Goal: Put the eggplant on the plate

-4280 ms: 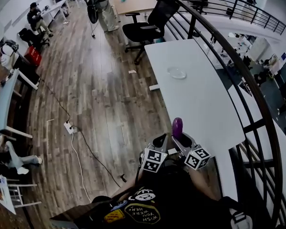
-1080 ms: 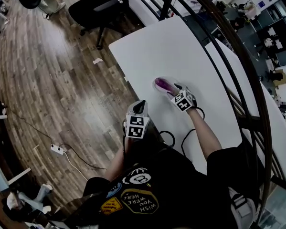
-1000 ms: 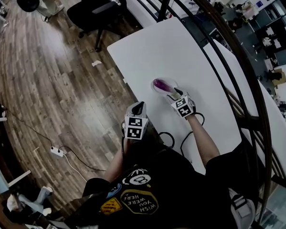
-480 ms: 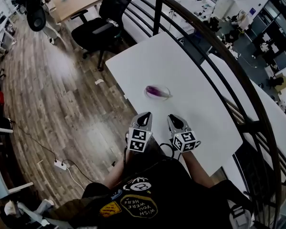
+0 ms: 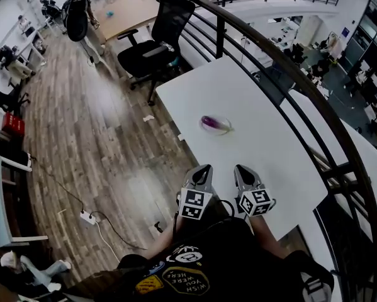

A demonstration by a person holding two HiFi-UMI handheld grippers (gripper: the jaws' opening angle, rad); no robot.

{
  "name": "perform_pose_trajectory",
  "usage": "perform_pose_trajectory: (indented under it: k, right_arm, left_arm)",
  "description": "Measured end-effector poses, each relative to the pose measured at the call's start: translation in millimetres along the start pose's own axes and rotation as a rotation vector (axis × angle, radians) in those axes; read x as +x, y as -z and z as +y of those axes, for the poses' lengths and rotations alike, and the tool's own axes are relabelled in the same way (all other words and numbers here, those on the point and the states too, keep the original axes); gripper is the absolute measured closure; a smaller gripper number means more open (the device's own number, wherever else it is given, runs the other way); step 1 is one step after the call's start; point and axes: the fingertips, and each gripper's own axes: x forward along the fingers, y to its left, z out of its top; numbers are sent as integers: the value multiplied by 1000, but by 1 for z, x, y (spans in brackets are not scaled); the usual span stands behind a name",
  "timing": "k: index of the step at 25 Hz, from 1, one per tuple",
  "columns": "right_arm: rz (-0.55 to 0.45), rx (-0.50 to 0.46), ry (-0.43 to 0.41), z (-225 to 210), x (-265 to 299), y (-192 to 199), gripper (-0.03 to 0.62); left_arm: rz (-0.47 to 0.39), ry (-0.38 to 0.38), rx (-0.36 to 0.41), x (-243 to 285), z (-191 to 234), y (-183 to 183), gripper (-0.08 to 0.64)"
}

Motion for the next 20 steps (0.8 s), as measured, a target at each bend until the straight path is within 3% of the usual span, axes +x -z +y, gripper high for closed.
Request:
perform_pose_trajectory:
  k: [6, 11, 20]
  right_arm:
    - [-16, -19, -34, 18, -31, 11, 589]
    - [-11, -28, -79, 29, -36, 11, 589]
    - [-11, -23, -85, 19, -63, 13, 591]
  left_arm:
    - [-3, -30, -48, -4, -22, 22, 555]
    - [1, -1, -12, -10, -40, 17, 555]
    - [-5, -10, 4, -19, -63, 15, 555]
